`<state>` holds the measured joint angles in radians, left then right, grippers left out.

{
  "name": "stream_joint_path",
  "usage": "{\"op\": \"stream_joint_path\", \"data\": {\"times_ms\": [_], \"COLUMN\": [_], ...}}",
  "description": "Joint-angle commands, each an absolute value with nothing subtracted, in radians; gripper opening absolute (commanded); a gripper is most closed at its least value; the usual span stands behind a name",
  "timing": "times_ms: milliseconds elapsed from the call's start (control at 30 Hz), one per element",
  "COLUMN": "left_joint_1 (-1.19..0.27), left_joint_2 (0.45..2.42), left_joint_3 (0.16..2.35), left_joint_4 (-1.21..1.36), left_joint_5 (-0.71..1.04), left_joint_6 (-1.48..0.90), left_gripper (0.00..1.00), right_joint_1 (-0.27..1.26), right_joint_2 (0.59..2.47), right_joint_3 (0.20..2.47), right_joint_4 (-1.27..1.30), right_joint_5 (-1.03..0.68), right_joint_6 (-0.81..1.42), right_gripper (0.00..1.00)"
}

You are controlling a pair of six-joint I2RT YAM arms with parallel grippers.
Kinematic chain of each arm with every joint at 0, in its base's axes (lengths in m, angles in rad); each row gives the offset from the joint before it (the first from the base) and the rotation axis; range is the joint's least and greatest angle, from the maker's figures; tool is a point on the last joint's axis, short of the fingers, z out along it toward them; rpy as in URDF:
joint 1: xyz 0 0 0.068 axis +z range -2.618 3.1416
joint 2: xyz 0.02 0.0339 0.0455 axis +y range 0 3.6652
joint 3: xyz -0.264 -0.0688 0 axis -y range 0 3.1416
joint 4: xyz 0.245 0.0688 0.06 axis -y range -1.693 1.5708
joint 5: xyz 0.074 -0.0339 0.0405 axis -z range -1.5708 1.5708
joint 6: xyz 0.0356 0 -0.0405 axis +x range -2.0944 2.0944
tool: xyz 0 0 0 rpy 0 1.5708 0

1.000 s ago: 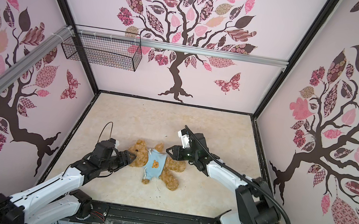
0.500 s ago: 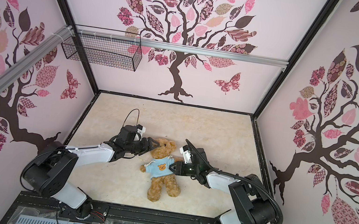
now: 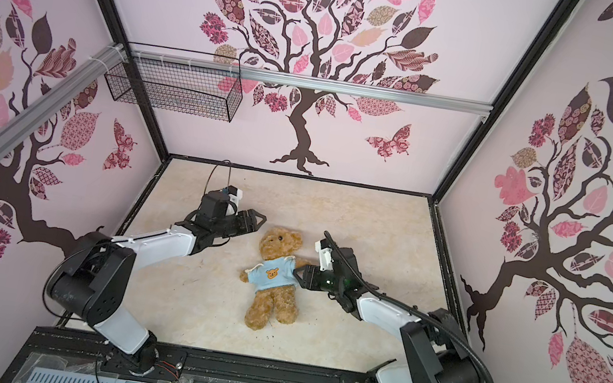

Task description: Dress the teddy bear

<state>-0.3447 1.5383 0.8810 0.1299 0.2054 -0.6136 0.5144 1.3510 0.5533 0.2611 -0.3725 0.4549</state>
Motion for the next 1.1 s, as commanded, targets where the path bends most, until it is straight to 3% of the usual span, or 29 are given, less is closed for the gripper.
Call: {"op": "stream_joint_path", "data": {"times_ms": [0, 200, 300, 400, 567, 700, 800, 933, 1067], "left_joint_1": [-0.345, -0.331, -0.293, -0.226, -0.203, -0.149, -0.065, -0.051, -0.031], "left_joint_2": [1.389, 1.177, 1.146, 1.132, 1.164, 1.275, 1.342, 1.41, 1.533], "left_joint_3": [0.81, 0.624, 0.541, 0.525, 0.446, 0.434, 0.373, 0.377, 0.36], "left_joint_4": [0.09, 0.25, 0.381, 0.361, 0.491, 0.545, 0.679, 0.75, 0.905], "left_joint_5": [-0.106, -0.451, -0.509, -0.518, -0.525, -0.464, -0.254, -0.196, -0.153], "left_joint_6": [-0.391, -0.154, -0.099, -0.066, 0.075, 0.039, -0.038, 0.002, 0.004], "left_gripper": [0.73, 0.8, 0.82, 0.82, 0.86, 0.89, 0.9, 0.91, 0.92], "right_joint_1": [0.503, 0.491, 0.488, 0.466, 0.323, 0.266, 0.234, 0.222, 0.191], "right_joint_2": [1.21, 1.082, 1.075, 1.102, 1.16, 1.224, 1.282, 1.393, 1.434], "right_joint_3": [0.621, 0.63, 0.587, 0.525, 0.437, 0.328, 0.287, 0.251, 0.288], "right_joint_4": [0.114, 0.111, 0.208, 0.345, 0.513, 0.755, 0.87, 1.054, 1.047], "right_joint_5": [-0.159, 0.243, 0.411, 0.532, 0.53, 0.508, 0.465, 0.419, 0.338], "right_joint_6": [0.309, 0.14, 0.085, 0.025, 0.061, -0.009, -0.016, -0.068, -0.056], "right_gripper": [0.61, 0.76, 0.84, 0.99, 0.99, 1.0, 0.99, 1.0, 0.99]}}
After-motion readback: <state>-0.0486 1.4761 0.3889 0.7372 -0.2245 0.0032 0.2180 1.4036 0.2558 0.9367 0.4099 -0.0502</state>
